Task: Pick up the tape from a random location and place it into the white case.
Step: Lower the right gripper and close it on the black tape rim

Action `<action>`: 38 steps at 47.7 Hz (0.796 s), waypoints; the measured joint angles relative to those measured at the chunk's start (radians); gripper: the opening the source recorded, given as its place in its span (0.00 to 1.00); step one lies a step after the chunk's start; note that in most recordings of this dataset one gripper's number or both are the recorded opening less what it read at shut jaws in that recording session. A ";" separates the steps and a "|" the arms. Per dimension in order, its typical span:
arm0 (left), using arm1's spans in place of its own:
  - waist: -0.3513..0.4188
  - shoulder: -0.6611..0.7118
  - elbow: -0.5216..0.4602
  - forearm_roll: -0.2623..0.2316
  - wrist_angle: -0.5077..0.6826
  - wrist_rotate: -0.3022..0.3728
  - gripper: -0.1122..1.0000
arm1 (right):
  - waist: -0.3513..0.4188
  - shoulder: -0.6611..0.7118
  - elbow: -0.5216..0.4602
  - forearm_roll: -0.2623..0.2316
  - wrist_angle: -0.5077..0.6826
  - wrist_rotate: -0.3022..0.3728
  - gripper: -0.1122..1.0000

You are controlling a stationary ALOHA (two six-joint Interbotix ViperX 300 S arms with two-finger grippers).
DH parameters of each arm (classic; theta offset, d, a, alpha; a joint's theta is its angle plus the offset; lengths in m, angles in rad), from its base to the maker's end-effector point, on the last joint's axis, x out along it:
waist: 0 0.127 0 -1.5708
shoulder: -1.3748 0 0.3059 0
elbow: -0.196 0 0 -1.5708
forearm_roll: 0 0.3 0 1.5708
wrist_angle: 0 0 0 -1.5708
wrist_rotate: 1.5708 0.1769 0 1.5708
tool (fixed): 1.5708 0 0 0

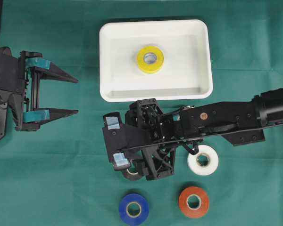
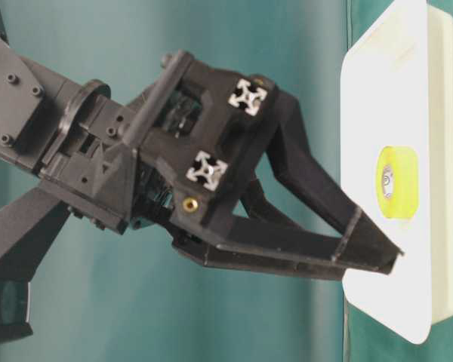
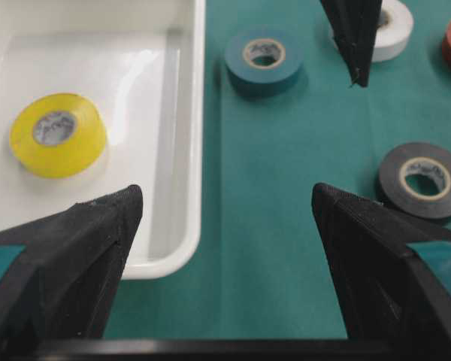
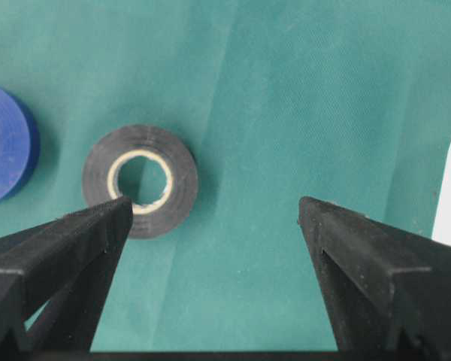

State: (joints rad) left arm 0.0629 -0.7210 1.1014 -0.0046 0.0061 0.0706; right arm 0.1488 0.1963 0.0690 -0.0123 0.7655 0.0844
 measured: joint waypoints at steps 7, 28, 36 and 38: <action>0.002 0.000 0.000 0.000 0.000 0.000 0.91 | 0.000 0.003 0.000 0.000 -0.005 0.000 0.93; 0.000 0.000 0.000 0.000 0.000 0.000 0.91 | 0.014 0.118 0.000 0.000 -0.041 0.040 0.93; 0.000 0.000 0.000 -0.002 -0.003 0.000 0.91 | 0.021 0.164 0.000 0.000 -0.072 0.055 0.93; 0.002 0.000 0.000 0.000 -0.003 0.000 0.91 | 0.020 0.176 0.000 0.000 -0.078 0.060 0.93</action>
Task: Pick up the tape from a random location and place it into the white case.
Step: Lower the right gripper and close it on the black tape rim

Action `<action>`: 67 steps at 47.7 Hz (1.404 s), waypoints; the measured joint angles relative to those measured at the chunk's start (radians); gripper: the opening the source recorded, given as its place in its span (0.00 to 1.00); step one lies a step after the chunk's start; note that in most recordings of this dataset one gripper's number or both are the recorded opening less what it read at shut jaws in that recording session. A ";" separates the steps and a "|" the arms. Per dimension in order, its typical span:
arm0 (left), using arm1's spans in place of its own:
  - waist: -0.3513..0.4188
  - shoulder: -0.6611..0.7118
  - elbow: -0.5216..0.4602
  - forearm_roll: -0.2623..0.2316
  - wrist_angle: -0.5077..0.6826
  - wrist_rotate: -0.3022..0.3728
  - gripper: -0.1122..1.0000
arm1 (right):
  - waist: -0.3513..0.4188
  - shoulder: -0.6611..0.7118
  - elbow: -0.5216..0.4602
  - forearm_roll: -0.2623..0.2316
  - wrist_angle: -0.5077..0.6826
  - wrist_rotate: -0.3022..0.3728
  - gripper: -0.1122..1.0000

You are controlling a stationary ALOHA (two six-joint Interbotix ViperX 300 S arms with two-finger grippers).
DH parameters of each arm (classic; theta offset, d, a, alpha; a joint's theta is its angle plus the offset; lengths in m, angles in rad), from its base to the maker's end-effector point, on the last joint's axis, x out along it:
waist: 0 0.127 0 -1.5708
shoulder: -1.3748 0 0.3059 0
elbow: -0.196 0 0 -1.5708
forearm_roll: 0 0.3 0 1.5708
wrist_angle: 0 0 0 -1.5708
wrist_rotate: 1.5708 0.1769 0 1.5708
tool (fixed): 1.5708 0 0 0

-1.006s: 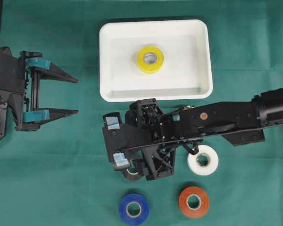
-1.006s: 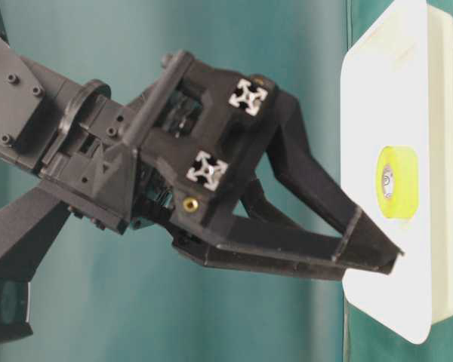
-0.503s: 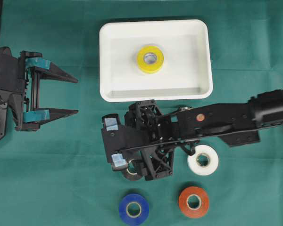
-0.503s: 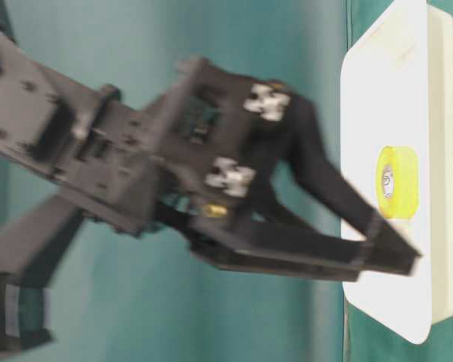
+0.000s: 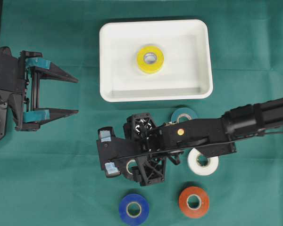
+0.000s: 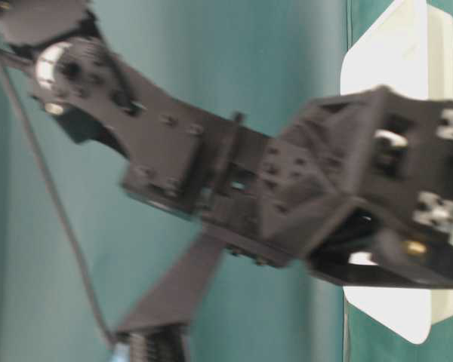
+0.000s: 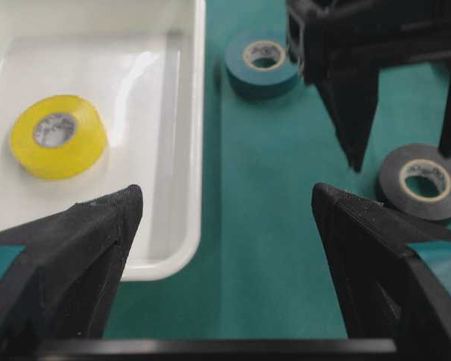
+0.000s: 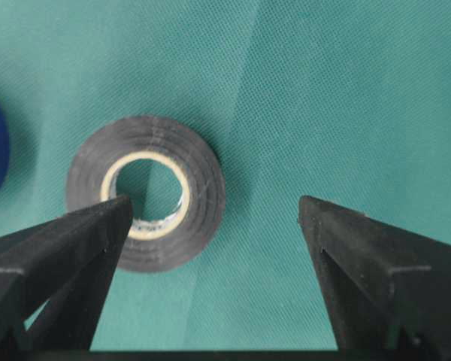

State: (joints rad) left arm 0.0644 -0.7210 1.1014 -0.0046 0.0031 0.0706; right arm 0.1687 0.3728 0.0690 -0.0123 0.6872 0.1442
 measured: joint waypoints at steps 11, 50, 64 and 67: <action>-0.002 0.018 -0.003 -0.002 -0.002 0.000 0.91 | 0.000 0.063 0.000 0.000 -0.048 0.018 0.93; -0.002 0.081 -0.031 -0.002 -0.002 0.000 0.91 | 0.011 0.106 -0.002 -0.006 -0.081 0.018 0.51; -0.002 0.081 -0.032 0.000 -0.002 0.000 0.91 | 0.012 0.106 -0.002 -0.006 -0.080 0.018 0.40; 0.000 0.081 -0.032 -0.002 -0.002 0.000 0.91 | 0.012 0.106 -0.002 -0.006 -0.080 0.018 0.38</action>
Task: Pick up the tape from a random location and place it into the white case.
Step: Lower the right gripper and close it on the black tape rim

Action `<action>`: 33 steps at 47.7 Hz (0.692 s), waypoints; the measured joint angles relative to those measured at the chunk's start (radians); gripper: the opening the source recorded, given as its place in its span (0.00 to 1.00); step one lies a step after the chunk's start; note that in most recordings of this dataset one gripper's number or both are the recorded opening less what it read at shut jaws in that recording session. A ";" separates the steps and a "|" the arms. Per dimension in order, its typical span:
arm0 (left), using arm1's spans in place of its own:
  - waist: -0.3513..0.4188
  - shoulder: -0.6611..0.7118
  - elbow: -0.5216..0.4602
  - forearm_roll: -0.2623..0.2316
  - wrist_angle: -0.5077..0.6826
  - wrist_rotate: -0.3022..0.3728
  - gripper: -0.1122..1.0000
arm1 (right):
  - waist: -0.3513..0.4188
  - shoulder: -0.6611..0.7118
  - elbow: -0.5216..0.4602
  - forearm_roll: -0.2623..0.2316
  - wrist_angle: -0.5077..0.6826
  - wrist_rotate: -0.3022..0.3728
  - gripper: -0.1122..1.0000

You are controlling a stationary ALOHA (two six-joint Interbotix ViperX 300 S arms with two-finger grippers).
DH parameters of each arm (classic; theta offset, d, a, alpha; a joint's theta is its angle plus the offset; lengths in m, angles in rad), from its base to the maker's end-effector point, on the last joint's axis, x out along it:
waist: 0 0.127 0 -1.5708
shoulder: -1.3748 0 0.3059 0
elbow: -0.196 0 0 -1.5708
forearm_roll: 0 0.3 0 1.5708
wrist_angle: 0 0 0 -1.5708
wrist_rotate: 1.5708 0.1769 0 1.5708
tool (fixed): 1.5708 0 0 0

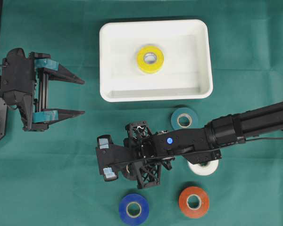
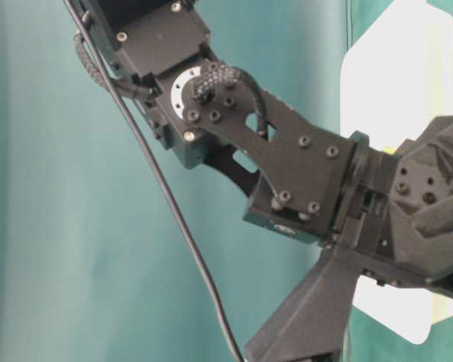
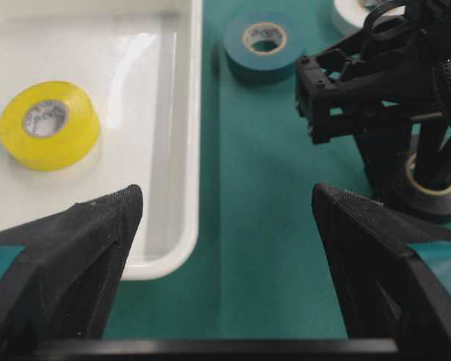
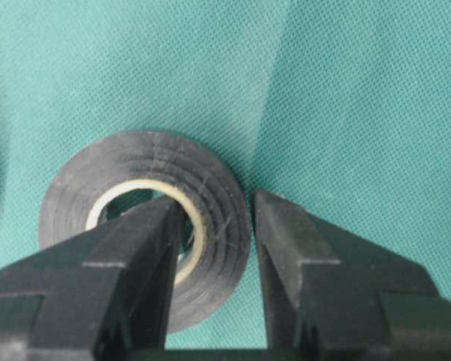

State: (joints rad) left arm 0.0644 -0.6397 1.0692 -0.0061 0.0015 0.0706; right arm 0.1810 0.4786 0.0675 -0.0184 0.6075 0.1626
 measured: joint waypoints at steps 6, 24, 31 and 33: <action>-0.002 0.000 0.000 0.000 0.000 0.000 0.91 | 0.000 -0.005 0.000 0.000 0.009 0.000 0.36; -0.002 0.000 0.000 0.000 0.000 0.000 0.91 | 0.000 -0.123 0.002 -0.002 0.106 -0.002 0.35; 0.000 0.000 0.000 0.002 0.000 0.000 0.91 | 0.000 -0.178 -0.002 -0.002 0.167 -0.003 0.35; -0.002 0.000 0.000 0.002 0.000 0.000 0.91 | 0.000 -0.190 -0.006 -0.002 0.186 -0.003 0.35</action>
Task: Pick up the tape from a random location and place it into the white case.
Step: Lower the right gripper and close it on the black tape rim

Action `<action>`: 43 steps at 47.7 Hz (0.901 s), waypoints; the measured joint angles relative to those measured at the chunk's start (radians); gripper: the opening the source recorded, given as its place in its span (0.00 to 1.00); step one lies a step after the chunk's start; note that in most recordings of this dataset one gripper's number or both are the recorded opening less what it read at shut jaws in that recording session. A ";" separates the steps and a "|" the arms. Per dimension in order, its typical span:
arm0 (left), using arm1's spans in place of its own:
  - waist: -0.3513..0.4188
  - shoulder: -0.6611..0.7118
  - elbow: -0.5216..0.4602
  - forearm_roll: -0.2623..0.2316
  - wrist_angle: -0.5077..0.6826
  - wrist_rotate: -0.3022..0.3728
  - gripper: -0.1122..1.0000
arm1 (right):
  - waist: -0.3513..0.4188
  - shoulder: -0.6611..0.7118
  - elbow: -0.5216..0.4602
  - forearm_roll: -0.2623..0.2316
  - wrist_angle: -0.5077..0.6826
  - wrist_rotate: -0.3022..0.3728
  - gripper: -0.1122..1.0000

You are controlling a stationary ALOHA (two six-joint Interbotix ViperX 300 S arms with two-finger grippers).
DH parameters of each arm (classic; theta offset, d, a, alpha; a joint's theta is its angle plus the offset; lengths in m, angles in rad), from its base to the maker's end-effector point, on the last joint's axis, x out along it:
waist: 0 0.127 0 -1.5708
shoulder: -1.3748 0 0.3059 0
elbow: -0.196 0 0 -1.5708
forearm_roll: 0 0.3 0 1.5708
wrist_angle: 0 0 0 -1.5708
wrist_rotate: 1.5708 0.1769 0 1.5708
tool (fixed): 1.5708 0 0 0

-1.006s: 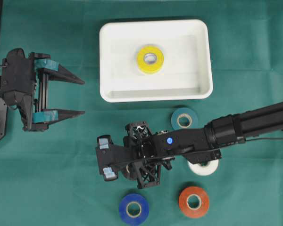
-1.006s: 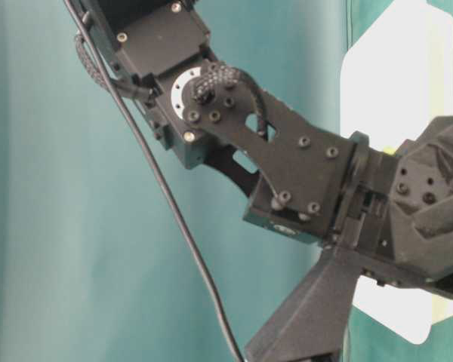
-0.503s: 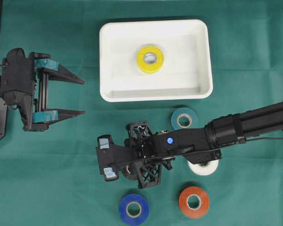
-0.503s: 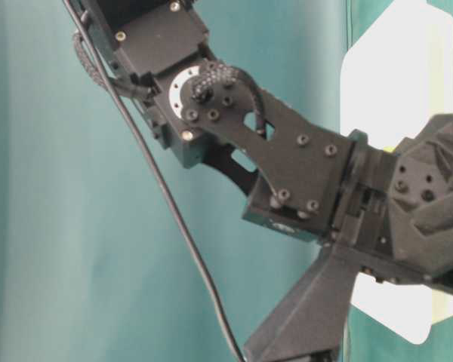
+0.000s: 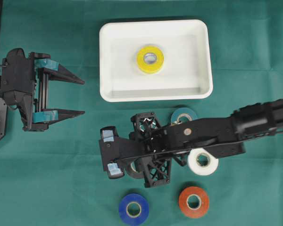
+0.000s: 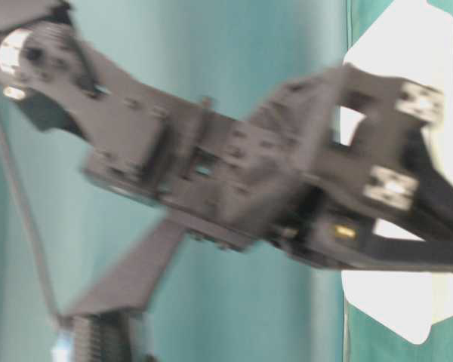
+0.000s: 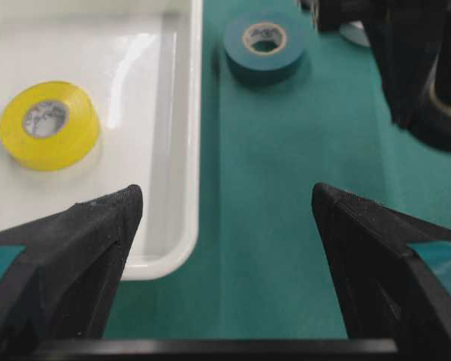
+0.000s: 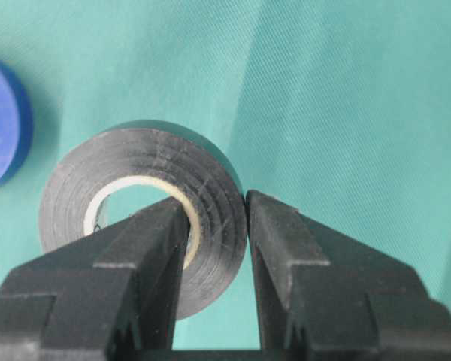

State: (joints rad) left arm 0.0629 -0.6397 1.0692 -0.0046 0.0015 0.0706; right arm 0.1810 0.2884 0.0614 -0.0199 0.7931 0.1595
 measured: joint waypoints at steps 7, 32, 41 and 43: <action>0.000 0.000 0.000 -0.002 0.000 0.000 0.91 | 0.000 -0.046 -0.025 -0.005 0.086 0.000 0.35; 0.000 0.000 0.000 0.000 0.000 0.000 0.91 | 0.000 -0.114 -0.132 -0.044 0.236 0.000 0.35; 0.000 0.000 0.000 -0.002 0.000 0.000 0.91 | 0.000 -0.123 -0.144 -0.061 0.244 0.000 0.35; 0.002 0.000 0.002 0.000 0.000 0.000 0.91 | 0.000 -0.123 -0.146 -0.063 0.245 0.000 0.35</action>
State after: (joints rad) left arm 0.0644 -0.6397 1.0707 -0.0046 0.0015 0.0706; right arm 0.1810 0.1657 -0.0844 -0.0828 1.0385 0.1595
